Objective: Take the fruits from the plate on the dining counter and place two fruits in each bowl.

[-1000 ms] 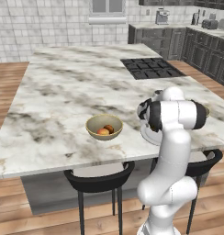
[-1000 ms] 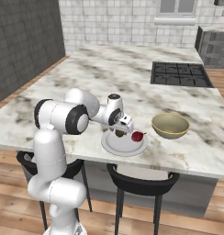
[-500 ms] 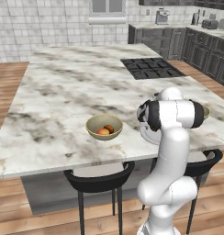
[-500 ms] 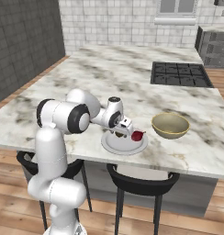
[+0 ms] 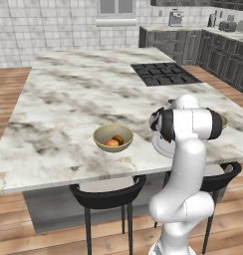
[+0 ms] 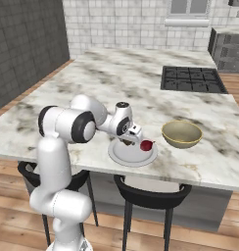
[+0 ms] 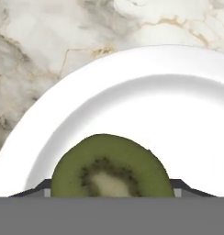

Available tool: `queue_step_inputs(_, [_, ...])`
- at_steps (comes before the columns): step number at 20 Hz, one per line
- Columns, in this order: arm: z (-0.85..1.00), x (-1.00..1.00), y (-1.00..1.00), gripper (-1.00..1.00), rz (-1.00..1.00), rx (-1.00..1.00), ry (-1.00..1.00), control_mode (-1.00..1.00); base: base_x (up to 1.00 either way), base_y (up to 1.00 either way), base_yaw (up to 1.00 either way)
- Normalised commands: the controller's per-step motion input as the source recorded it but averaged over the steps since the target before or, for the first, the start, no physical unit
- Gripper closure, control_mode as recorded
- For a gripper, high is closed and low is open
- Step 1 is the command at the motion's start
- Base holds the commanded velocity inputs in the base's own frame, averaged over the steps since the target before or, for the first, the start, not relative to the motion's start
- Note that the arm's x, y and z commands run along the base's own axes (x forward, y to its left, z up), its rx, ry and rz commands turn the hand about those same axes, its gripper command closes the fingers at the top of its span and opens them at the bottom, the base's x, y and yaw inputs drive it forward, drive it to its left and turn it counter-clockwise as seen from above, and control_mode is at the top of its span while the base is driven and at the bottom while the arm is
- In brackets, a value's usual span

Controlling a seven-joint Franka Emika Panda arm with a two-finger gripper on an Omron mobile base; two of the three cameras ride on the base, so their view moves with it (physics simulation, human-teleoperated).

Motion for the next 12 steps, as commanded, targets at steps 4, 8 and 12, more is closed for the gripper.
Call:
queue_step_inputs(4, [0.86,-0.31,-0.39,1.00,0.00,0.00,-0.02,-1.00,0.00,0.00,0.00])
queue_step_inputs(8, [0.77,-0.46,-0.51,1.00,-0.04,0.00,-0.06,-1.00,0.00,0.00,0.00])
queue_step_inputs(12, [0.37,-0.34,-0.44,1.00,-0.14,-0.06,-0.21,-1.00,0.00,0.00,0.00])
